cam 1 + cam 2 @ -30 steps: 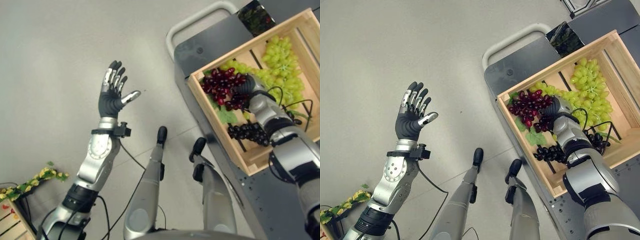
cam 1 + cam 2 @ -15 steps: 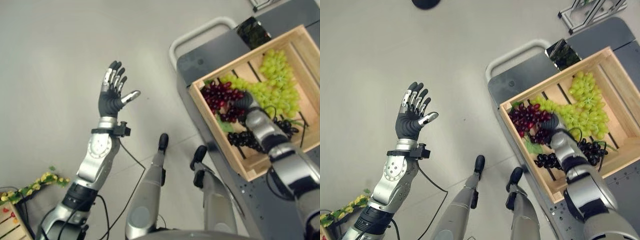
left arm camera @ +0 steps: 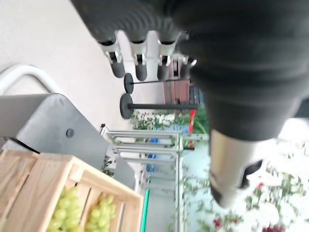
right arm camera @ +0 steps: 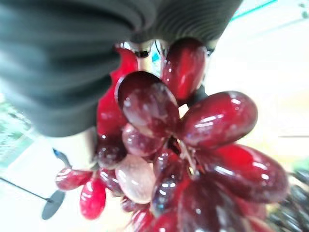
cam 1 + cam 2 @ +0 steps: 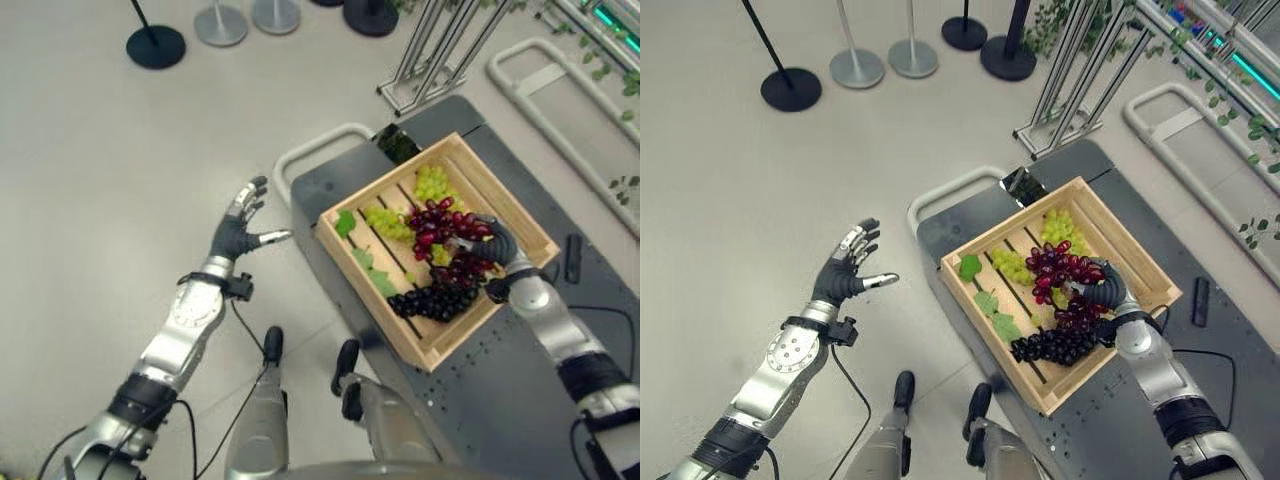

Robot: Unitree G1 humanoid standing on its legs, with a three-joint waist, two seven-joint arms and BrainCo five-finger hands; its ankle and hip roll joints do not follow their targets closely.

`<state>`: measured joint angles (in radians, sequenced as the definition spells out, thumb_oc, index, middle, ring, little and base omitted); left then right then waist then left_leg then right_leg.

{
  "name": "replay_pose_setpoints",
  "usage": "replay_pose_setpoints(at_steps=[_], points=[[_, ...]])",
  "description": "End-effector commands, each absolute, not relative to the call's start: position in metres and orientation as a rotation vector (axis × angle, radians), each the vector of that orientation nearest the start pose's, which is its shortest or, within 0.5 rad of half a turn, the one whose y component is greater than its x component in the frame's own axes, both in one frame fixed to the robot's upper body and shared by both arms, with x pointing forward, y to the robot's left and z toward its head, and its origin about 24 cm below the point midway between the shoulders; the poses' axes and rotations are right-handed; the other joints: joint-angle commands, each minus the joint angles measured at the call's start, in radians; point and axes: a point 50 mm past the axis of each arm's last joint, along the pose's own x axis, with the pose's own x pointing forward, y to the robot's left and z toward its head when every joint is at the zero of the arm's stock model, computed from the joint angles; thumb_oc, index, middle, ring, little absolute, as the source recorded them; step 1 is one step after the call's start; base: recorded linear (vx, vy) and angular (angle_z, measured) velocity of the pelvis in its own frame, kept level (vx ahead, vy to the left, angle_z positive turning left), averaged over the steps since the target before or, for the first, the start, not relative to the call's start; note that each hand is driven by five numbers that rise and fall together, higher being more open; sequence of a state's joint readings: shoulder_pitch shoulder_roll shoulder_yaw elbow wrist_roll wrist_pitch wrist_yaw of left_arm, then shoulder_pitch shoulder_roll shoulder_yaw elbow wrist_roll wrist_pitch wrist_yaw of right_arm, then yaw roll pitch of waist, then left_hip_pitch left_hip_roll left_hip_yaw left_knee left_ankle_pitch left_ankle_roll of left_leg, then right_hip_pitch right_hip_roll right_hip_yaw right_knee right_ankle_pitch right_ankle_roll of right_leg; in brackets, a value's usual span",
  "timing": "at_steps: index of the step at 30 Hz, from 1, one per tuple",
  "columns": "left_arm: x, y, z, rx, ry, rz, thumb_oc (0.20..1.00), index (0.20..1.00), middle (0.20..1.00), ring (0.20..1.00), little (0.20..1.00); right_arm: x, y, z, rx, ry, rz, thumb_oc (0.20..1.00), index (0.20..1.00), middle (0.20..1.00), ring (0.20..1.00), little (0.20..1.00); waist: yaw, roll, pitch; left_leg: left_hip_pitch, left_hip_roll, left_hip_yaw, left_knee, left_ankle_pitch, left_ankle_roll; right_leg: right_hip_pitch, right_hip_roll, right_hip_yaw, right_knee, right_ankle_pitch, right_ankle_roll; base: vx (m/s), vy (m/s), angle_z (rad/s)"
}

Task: Pick up the fruits from the basket on one side to the basket on the other side

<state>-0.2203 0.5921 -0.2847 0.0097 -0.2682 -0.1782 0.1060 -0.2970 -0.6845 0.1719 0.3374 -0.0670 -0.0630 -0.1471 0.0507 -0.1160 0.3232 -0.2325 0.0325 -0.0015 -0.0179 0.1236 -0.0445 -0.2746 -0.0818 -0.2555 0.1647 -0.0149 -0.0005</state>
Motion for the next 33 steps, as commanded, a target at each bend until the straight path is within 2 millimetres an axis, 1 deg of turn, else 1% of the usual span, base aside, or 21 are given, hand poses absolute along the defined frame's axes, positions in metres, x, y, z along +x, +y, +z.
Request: replay_pose_setpoints(at_steps=[1,2,3,5,6,7,8,10,11,13,15,16,17,19,20,24,27,29,30,32,33], points=[[0.279,0.183,0.119,0.596,-0.363,-0.250,1.000,1.000,1.000,1.000,1.000,0.305,-0.260,0.125,-0.833,-0.206,-0.028,0.200,0.200,0.200,0.200,0.200,-0.003,-0.030,-0.107,0.063,-0.017,0.039,-0.035,-0.044,0.015,0.045,-0.072,0.023,-0.099,0.124,0.143,0.14,0.008,-0.05],[0.279,0.184,0.126,0.724,-0.405,-0.254,1.000,1.000,1.000,1.000,1.000,0.303,-0.260,0.130,-0.851,-0.220,-0.008,0.200,0.200,0.200,0.200,0.200,-0.009,-0.032,-0.142,0.078,-0.018,0.046,-0.045,-0.047,0.012,0.064,-0.070,0.030,-0.118,0.128,0.147,0.07,0.005,-0.06],[0.279,0.183,0.126,0.726,-0.405,-0.254,1.000,1.000,1.000,1.000,1.000,0.303,-0.260,0.130,-0.851,-0.219,-0.008,0.200,0.200,0.200,0.200,0.200,-0.008,-0.032,-0.142,0.080,-0.018,0.047,-0.046,-0.047,0.012,0.065,-0.069,0.030,-0.121,0.129,0.147,0.10,0.011,-0.09],[0.279,0.186,0.143,0.958,-0.493,-0.256,1.000,1.000,1.000,1.000,1.000,0.298,-0.260,0.141,-0.886,-0.258,0.017,0.200,0.200,0.200,0.200,0.200,-0.018,-0.032,-0.188,0.108,-0.014,0.061,-0.059,-0.053,0.010,0.090,-0.065,0.042,-0.143,0.131,0.151,0.11,0.012,-0.08],[0.279,0.186,0.142,0.961,-0.493,-0.256,1.000,1.000,1.000,1.000,1.000,0.297,-0.260,0.141,-0.885,-0.257,0.017,0.200,0.200,0.200,0.200,0.200,-0.017,-0.033,-0.188,0.109,-0.014,0.061,-0.059,-0.054,0.009,0.091,-0.065,0.042,-0.145,0.132,0.151,0.14,0.022,-0.20],[0.279,0.184,0.149,1.051,-0.535,-0.275,1.000,1.000,1.000,1.000,1.000,0.294,-0.260,0.147,-0.890,-0.275,0.034,0.200,0.200,0.200,0.200,0.200,-0.025,-0.030,-0.213,0.128,-0.012,0.069,-0.061,-0.060,0.008,0.105,-0.063,0.049,-0.148,0.130,0.153,0.07,0.016,-0.18],[0.279,0.184,0.149,1.053,-0.535,-0.276,1.000,1.000,1.000,1.000,1.000,0.293,-0.260,0.146,-0.889,-0.273,0.033,0.200,0.200,0.200,0.200,0.200,-0.023,-0.031,-0.212,0.129,-0.012,0.069,-0.061,-0.062,0.008,0.107,-0.063,0.049,-0.149,0.129,0.153,0.11,0.028,-0.14],[0.278,0.183,0.157,1.170,-0.578,-0.290,1.000,1.000,1.000,1.000,1.000,0.287,-0.259,0.153,-0.908,-0.292,0.062,0.200,0.200,0.200,0.200,0.200,-0.030,-0.030,-0.241,0.157,-0.011,0.080,-0.063,-0.074,0.008,0.130,-0.058,0.059,-0.151,0.122,0.154,0.10,0.025,-0.15],[0.278,0.183,0.157,1.170,-0.578,-0.291,1.000,1.000,1.000,1.000,1.000,0.287,-0.259,0.153,-0.908,-0.291,0.062,0.200,0.200,0.200,0.200,0.200,-0.029,-0.030,-0.240,0.158,-0.011,0.081,-0.063,-0.074,0.008,0.131,-0.058,0.059,-0.151,0.123,0.154,0.09,0.017,-0.20],[0.278,0.181,0.162,1.248,-0.600,-0.305,1.000,1.000,1.000,1.000,1.000,0.285,-0.259,0.157,-0.944,-0.293,0.082,0.200,0.200,0.200,0.200,0.200,-0.035,-0.027,-0.258,0.175,-0.011,0.087,-0.064,-0.082,0.008,0.145,-0.056,0.063,-0.154,0.118,0.155,0.07,0.019,-0.09],[0.279,0.177,0.174,1.325,-0.647,-0.303,1.000,1.000,1.000,1.000,1.000,0.285,-0.260,0.162,-0.997,-0.286,0.095,0.200,0.200,0.200,0.200,0.200,-0.036,-0.022,-0.276,0.194,-0.009,0.094,-0.066,-0.089,0.007,0.165,-0.055,0.068,-0.160,0.114,0.156,0.06,0.031,-0.04],[0.279,0.177,0.174,1.326,-0.648,-0.302,1.000,1.000,1.000,1.000,1.000,0.285,-0.260,0.162,-0.998,-0.286,0.095,0.200,0.200,0.200,0.200,0.200,-0.036,-0.022,-0.275,0.195,-0.009,0.094,-0.066,-0.089,0.007,0.166,-0.055,0.068,-0.160,0.114,0.157,0.04,0.032,-0.11],[0.281,0.171,0.181,1.353,-0.687,-0.303,1.000,1.000,1.000,1.000,1.000,0.286,-0.256,0.166,-0.997,-0.299,0.113,0.200,0.200,0.200,0.200,0.200,-0.041,-0.018,-0.287,0.201,-0.009,0.097,-0.067,-0.090,0.005,0.174,-0.054,0.068,-0.166,0.114,0.157,0.02,0.013,-0.11],[0.282,0.170,0.181,1.354,-0.688,-0.304,1.000,1.000,1.000,1.000,1.000,0.286,-0.256,0.166,-0.997,-0.299,0.112,0.200,0.200,0.200,0.200,0.200,-0.040,-0.018,-0.286,0.201,-0.009,0.097,-0.067,-0.090,0.005,0.174,-0.054,0.068,-0.167,0.115,0.157,0.02,0.013,-0.09],[0.285,0.159,0.188,1.366,-0.739,-0.321,1.000,1.000,1.000,1.000,1.000,0.285,-0.245,0.171,-0.975,-0.331,0.165,0.200,0.200,0.200,0.200,0.200,-0.047,-0.014,-0.298,0.204,-0.008,0.100,-0.068,-0.092,0.004,0.180,-0.055,0.068,-0.176,0.118,0.158,0.01,0.012,-0.08],[0.289,0.150,0.192,1.344,-0.761,-0.337,1.000,1.000,1.000,1.000,1.000,0.284,-0.235,0.175,-0.946,-0.360,0.206,0.200,0.200,0.200,0.200,0.200,-0.052,-0.009,-0.303,0.204,-0.009,0.099,-0.069,-0.092,0.005,0.183,-0.056,0.067,-0.180,0.121,0.158,0.01,0.006,-0.02],[0.288,0.146,0.190,1.242,-0.753,-0.357,1.000,1.000,1.000,1.000,1.000,0.282,-0.222,0.182,-0.899,-0.421,0.255,0.200,0.200,0.200,0.200,0.200,-0.054,-0.003,-0.304,0.209,-0.012,0.100,-0.068,-0.094,0.007,0.185,-0.058,0.072,-0.180,0.123,0.157,0.02,0.014,-0.05],[0.287,0.145,0.190,1.221,-0.752,-0.364,1.000,1.000,1.000,1.000,1.000,0.281,-0.217,0.185,-0.895,-0.440,0.273,0.200,0.200,0.200,0.200,0.200,-0.055,-0.002,-0.304,0.211,-0.013,0.101,-0.069,-0.095,0.008,0.185,-0.058,0.074,-0.180,0.124,0.157,0.00,0.000,0.00],[0.287,0.141,0.189,1.186,-0.751,-0.396,1.000,1.000,1.000,1.000,1.000,0.280,-0.209,0.190,-0.888,-0.474,0.311,0.200,0.200,0.200,0.200,0.200,-0.057,0.001,-0.304,0.212,-0.013,0.103,-0.069,-0.095,0.008,0.184,-0.058,0.078,-0.178,0.124,0.157,0.00,0.000,0.00],[0.287,0.139,0.190,1.168,-0.751,-0.420,1.000,1.000,1.000,1.000,1.000,0.279,-0.206,0.193,-0.889,-0.488,0.327,0.200,0.200,0.200,0.200,0.200,-0.058,0.003,-0.304,0.212,-0.013,0.105,-0.069,-0.095,0.007,0.184,-0.058,0.078,-0.179,0.125,0.157,0.00,0.000,0.00],[0.286,0.134,0.190,1.141,-0.751,-0.456,1.000,1.000,1.000,1.000,1.000,0.279,-0.200,0.197,-0.890,-0.511,0.352,0.200,0.200,0.200,0.200,0.200,-0.059,0.004,-0.304,0.212,-0.013,0.105,-0.069,-0.094,0.007,0.184,-0.058,0.079,-0.178,0.125,0.157,0.00,0.000,0.00]])
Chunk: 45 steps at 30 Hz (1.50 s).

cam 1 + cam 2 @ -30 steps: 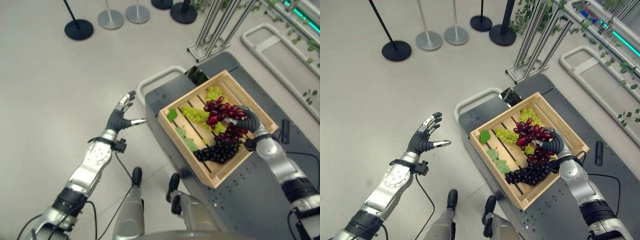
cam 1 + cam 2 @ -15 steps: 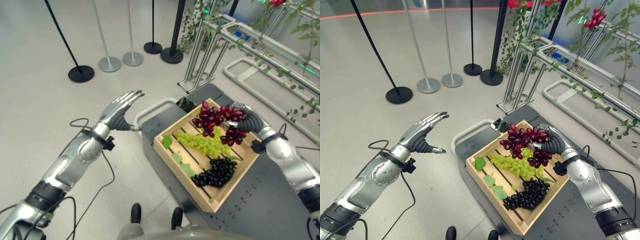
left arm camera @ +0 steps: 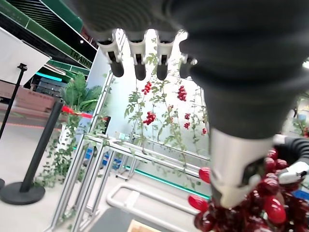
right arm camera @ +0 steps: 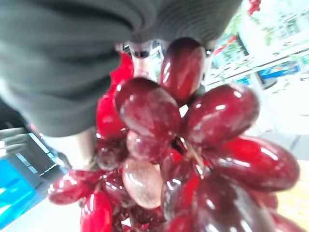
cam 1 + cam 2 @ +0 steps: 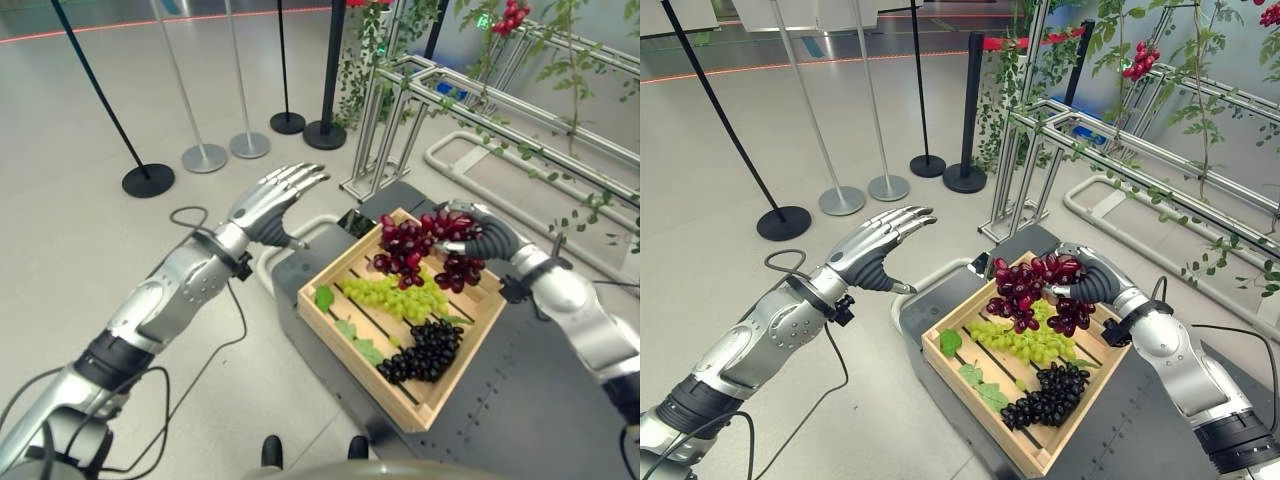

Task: Pick up the fruits from the basket on one side to the basket on the other side

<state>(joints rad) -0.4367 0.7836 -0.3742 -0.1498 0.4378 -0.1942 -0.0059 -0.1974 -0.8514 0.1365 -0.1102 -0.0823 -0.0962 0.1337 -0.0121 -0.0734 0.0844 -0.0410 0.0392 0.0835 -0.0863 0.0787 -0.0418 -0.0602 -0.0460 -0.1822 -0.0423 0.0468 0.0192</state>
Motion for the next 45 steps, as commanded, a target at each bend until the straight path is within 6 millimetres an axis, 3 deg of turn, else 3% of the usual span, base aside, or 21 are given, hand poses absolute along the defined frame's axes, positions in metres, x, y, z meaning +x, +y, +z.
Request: replay_pose_setpoints(at_steps=[1,3,7,12,19,29,45], points=[[0.286,0.129,0.187,1.088,-0.735,-0.502,1.000,1.000,1.000,1.000,1.000,0.277,-0.194,0.200,-0.885,-0.537,0.380,0.200,0.200,0.200,0.200,0.200,0.000,-0.039,-0.066,0.021,-0.021,0.019,0.000,-0.048,0.005,-0.031,-0.093,0.007,0.029,0.064,0.137,0.00,0.004,-0.03],[0.287,0.126,0.186,1.061,-0.723,-0.535,1.000,1.000,1.000,1.000,1.000,0.278,-0.190,0.203,-0.891,-0.552,0.397,0.200,0.200,0.200,0.200,0.200,-0.001,-0.038,-0.064,0.021,-0.021,0.019,0.000,-0.048,0.004,-0.032,-0.094,0.007,0.030,0.064,0.137,0.00,0.002,-0.05],[0.290,0.128,0.169,0.796,-0.587,-0.563,1.000,1.000,1.000,1.000,1.000,0.277,-0.186,0.204,-0.882,-0.565,0.419,0.200,0.200,0.200,0.200,0.200,-0.003,-0.035,-0.059,0.019,-0.024,0.018,0.000,-0.045,0.005,-0.032,-0.099,0.008,0.032,0.068,0.137,0.00,0.000,0.00],[0.288,0.134,0.154,0.659,-0.515,-0.524,1.000,1.000,1.000,1.000,1.000,0.274,-0.182,0.199,-0.825,-0.566,0.433,0.200,0.200,0.200,0.200,0.200,-0.001,-0.033,-0.055,0.019,-0.025,0.017,0.000,-0.045,0.007,-0.032,-0.101,0.009,0.032,0.066,0.135,0.00,0.000,0.00],[0.282,0.123,0.134,0.397,-0.415,-0.602,1.000,1.000,1.000,1.000,1.000,0.273,-0.167,0.201,-0.747,-0.594,0.518,0.200,0.200,0.200,0.200,0.200,0.003,-0.032,-0.054,0.021,-0.028,0.018,0.002,-0.045,0.010,-0.030,-0.105,0.009,0.036,0.066,0.136,0.00,0.000,0.00],[0.274,0.102,0.139,0.299,-0.389,-0.799,1.000,1.000,1.000,1.000,1.000,0.271,-0.151,0.210,-0.753,-0.650,0.603,0.200,0.200,0.200,0.200,0.200,0.002,-0.029,-0.050,0.018,-0.029,0.013,0.003,-0.043,0.011,-0.032,-0.108,0.009,0.039,0.065,0.137,0.00,0.000,0.00],[0.260,0.069,0.163,0.394,-0.427,-1.123,1.000,1.000,1.000,1.000,1.000,0.270,-0.136,0.217,-0.848,-0.678,0.701,0.200,0.200,0.200,0.200,0.200,-0.012,-0.011,-0.036,0.020,-0.036,0.010,0.007,-0.043,0.013,-0.036,-0.115,0.014,0.051,0.065,0.140,0.00,0.000,0.00]])
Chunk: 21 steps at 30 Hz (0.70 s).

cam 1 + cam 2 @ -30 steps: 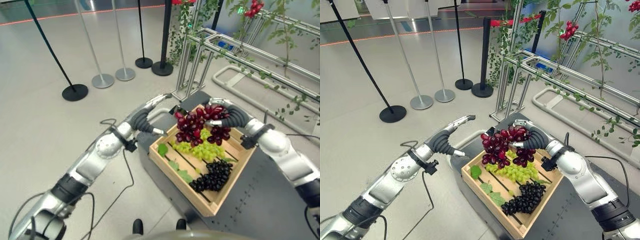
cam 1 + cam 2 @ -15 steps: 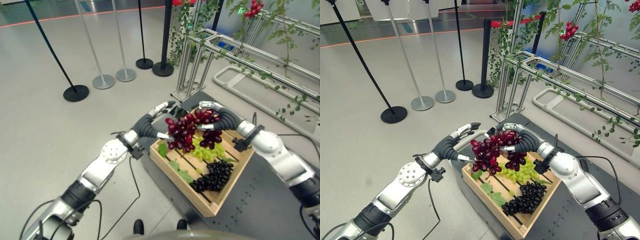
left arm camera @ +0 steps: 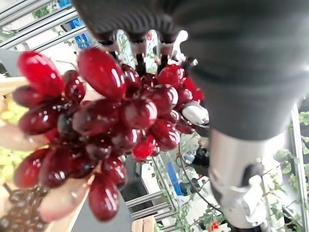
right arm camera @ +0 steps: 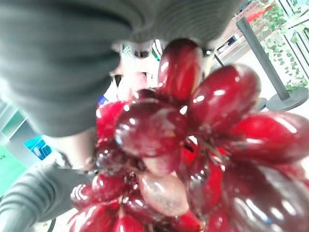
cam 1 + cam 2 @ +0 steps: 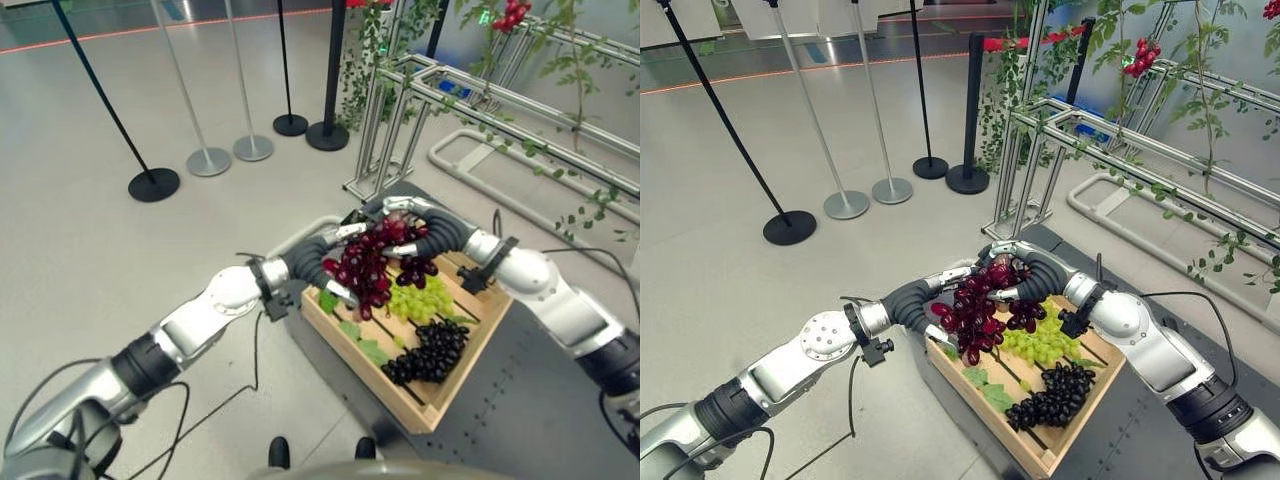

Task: Pick up the fruits from the basket on one side to the basket on the other side

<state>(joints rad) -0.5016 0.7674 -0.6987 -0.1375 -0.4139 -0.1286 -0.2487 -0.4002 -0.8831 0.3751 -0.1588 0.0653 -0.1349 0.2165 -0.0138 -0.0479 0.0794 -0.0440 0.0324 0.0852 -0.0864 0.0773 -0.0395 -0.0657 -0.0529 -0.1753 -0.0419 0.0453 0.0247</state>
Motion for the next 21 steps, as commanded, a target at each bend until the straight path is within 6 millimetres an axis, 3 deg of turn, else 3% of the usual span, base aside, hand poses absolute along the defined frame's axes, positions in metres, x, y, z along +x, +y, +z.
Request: replay_pose_setpoints(at_steps=[1,15,21], points=[[0.260,0.065,0.162,0.387,-0.418,-1.142,1.000,1.000,1.000,1.000,1.000,0.269,-0.134,0.220,-0.860,-0.694,0.706,0.200,0.200,0.200,0.200,0.200,-0.011,-0.034,-0.029,0.022,-0.030,0.009,0.007,-0.042,0.011,-0.032,-0.109,0.008,0.051,0.067,0.136,0.00,0.000,0.00],[0.267,0.047,0.143,0.326,-0.335,-1.139,1.000,1.000,1.000,1.000,1.000,0.260,-0.118,0.235,-0.855,-0.812,0.723,0.200,0.200,0.200,0.200,0.200,-0.018,-0.028,-0.023,0.017,-0.032,0.013,0.008,-0.041,0.015,-0.038,-0.111,0.013,0.053,0.068,0.136,0.00,0.000,0.00],[0.274,0.051,0.122,0.287,-0.224,-1.058,1.000,1.000,1.000,1.000,1.000,0.255,-0.120,0.244,-0.979,-0.889,0.652,0.200,0.200,0.200,0.200,0.200,-0.015,-0.028,-0.023,0.014,-0.033,0.007,0.008,-0.042,0.018,-0.038,-0.112,0.013,0.053,0.067,0.135,0.00,0.000,0.00]])
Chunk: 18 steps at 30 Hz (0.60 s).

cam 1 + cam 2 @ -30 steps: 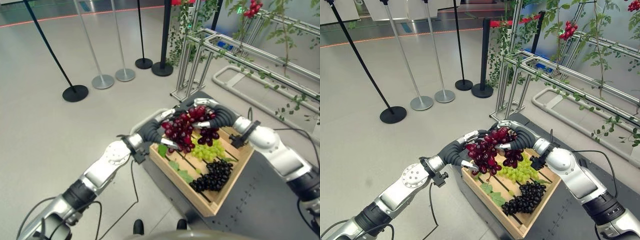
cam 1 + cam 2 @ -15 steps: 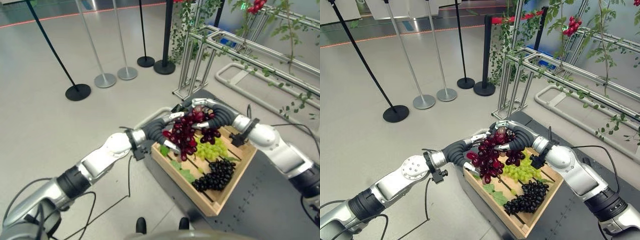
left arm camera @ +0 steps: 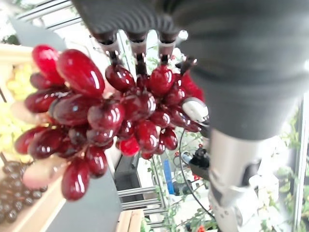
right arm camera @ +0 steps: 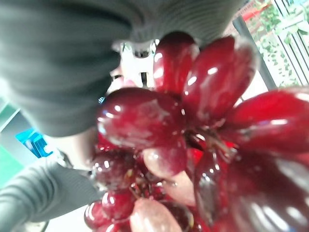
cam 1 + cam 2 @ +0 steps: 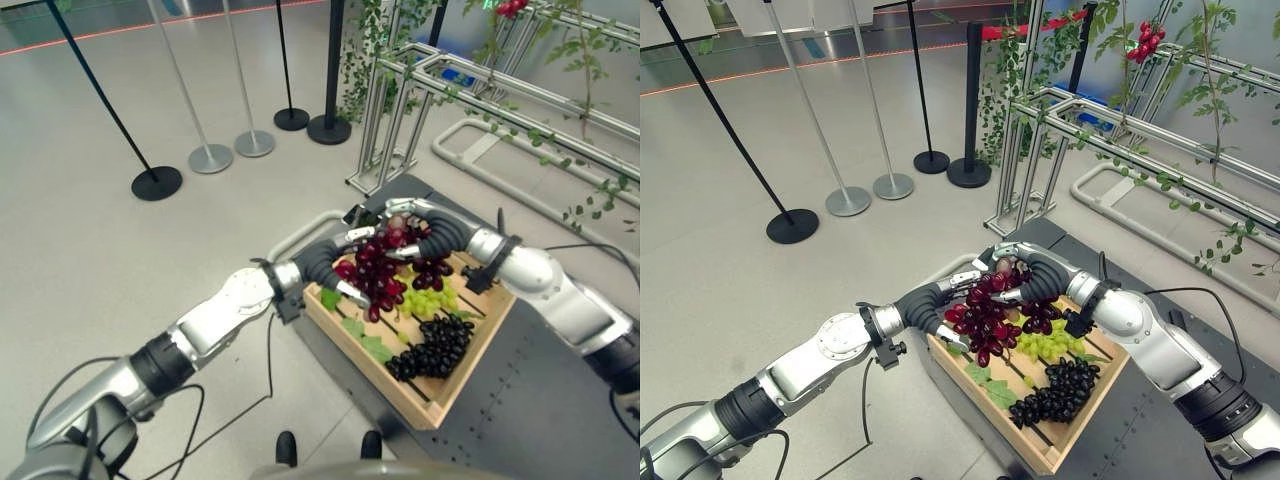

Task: Pick up the fruits from the basket on one side to the basket on the other side

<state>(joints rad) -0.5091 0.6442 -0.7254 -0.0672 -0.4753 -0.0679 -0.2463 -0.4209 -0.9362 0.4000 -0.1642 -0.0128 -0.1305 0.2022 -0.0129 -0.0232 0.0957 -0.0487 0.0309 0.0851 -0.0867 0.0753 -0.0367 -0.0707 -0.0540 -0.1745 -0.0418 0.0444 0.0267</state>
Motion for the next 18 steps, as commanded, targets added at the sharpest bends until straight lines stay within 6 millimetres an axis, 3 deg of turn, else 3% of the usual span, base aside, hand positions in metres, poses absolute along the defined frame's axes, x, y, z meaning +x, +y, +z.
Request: replay_pose_setpoints(at_steps=[1,7,18], points=[[0.276,0.052,0.117,0.270,-0.199,-1.035,1.000,1.000,1.000,1.000,1.000,0.254,-0.120,0.245,-0.998,-0.900,0.641,0.200,0.200,0.200,0.200,0.200,-0.015,-0.053,-0.039,0.018,-0.031,0.006,0.009,-0.040,0.016,-0.033,-0.111,0.011,0.053,0.068,0.133,0.00,0.000,0.00],[0.278,0.054,0.093,0.160,-0.077,-0.932,1.000,1.000,1.000,1.000,1.000,0.253,-0.122,0.245,-1.094,-0.940,0.570,0.200,0.200,0.200,0.200,0.200,-0.008,-0.053,-0.038,0.016,-0.035,0.002,0.011,-0.041,0.020,-0.035,-0.111,0.007,0.055,0.067,0.131,0.00,0.000,0.00],[0.278,0.043,0.098,0.145,-0.084,-0.958,1.000,1.000,1.000,1.000,1.000,0.250,-0.114,0.247,-1.173,-0.983,0.597,0.200,0.200,0.200,0.200,0.200,-0.010,-0.056,-0.045,0.013,-0.035,-0.004,0.012,-0.040,0.022,-0.036,-0.111,0.005,0.055,0.069,0.131,0.00,0.000,0.00]])
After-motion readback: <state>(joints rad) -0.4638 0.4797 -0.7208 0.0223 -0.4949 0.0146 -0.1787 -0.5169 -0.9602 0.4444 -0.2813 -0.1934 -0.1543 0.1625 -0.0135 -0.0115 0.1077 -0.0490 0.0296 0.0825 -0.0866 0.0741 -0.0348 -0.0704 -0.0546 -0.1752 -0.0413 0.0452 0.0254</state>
